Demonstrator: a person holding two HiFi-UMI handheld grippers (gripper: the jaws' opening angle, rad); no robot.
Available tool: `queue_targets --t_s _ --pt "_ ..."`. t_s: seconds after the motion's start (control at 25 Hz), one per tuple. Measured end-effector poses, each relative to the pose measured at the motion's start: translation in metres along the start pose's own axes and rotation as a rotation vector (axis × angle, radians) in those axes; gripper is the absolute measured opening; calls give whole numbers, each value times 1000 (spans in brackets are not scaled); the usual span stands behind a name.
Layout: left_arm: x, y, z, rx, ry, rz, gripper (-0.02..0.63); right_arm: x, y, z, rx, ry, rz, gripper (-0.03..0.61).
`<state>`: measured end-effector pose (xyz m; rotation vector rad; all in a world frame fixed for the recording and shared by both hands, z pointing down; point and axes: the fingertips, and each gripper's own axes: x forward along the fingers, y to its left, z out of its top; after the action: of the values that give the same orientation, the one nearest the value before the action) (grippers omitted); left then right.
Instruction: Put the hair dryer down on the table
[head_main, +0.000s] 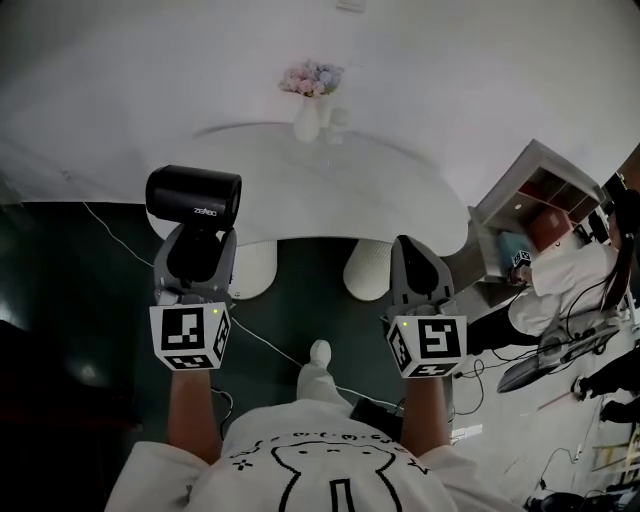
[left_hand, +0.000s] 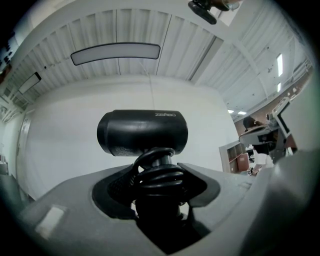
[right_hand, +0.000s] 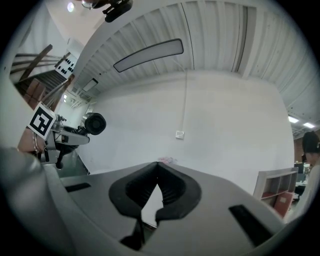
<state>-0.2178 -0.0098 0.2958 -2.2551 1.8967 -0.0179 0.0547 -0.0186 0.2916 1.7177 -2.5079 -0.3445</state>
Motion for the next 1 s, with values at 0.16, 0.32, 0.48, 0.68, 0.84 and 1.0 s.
queue_targets --t_s 0.16,0.32,0.48,0.68,0.84,1.0 --pt "45 -3 -1 4 6 16 255 38 -27 -5 1 -6 13 0" --pt "100 -12 -4 -1 20 23 255 81 -64 -18 26 3 14 0" --pt "155 -25 -9 0 38 20 255 123 -99 -30 32 16 25 0" --pt "222 -39 -18 -12 56 28 255 174 -137 -44 24 21 42 0" --pt "266 -49 -32 -21 86 25 255 208 -159 -57 26 31 53 0" --pt "301 -58 -52 -53 130 28 255 234 -173 -70 18 53 78 0"
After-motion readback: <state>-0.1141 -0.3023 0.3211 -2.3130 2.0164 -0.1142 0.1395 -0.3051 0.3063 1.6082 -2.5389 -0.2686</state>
